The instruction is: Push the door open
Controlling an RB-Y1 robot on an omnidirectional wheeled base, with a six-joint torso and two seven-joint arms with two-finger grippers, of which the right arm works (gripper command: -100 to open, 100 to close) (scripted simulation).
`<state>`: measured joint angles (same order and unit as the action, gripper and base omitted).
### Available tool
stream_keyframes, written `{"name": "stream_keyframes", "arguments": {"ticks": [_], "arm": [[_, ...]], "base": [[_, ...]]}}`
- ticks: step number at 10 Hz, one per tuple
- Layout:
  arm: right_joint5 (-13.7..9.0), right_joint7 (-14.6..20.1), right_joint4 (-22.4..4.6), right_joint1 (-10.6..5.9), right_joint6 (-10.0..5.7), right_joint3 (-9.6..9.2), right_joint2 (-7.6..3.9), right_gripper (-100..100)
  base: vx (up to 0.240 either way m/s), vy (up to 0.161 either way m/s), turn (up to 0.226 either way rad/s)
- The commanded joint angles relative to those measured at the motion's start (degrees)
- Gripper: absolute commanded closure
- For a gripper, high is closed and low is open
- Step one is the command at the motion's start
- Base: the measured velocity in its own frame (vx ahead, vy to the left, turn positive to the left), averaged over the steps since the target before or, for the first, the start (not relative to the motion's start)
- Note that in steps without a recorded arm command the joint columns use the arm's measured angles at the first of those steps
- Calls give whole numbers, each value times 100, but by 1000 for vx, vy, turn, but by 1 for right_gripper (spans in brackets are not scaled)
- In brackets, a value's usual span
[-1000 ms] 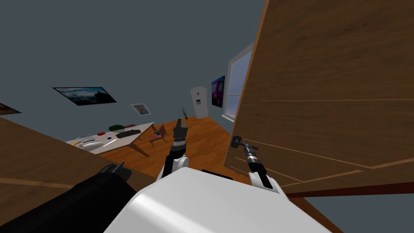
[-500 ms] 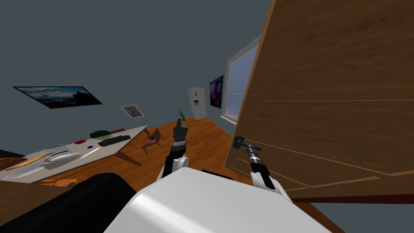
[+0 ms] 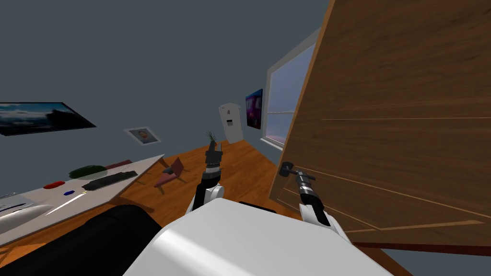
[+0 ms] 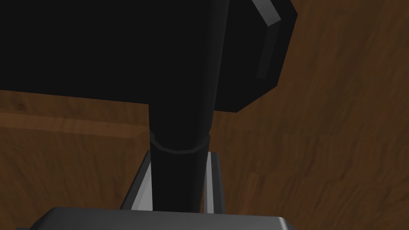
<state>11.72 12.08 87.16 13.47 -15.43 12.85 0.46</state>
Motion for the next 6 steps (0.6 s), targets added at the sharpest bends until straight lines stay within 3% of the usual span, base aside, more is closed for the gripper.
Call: {"name": "stream_keyframes", "arguments": {"ticks": [1, 3, 4, 5, 6], "arm": [[-32, -12, 27, -27, 0, 128, 89, 100], [-53, -21, 15, -43, 2, 210, 188, 100], [-48, -17, 10, -4, 15, 210, 148, 100], [-83, -25, 4, -24, 13, 340, -37, 100], [-95, -30, -2, -32, 13, 387, -86, 100]], "base": [[205, 103, -92], [178, 73, -76], [74, 17, -40], [135, 38, -51], [227, 69, -105]]}}
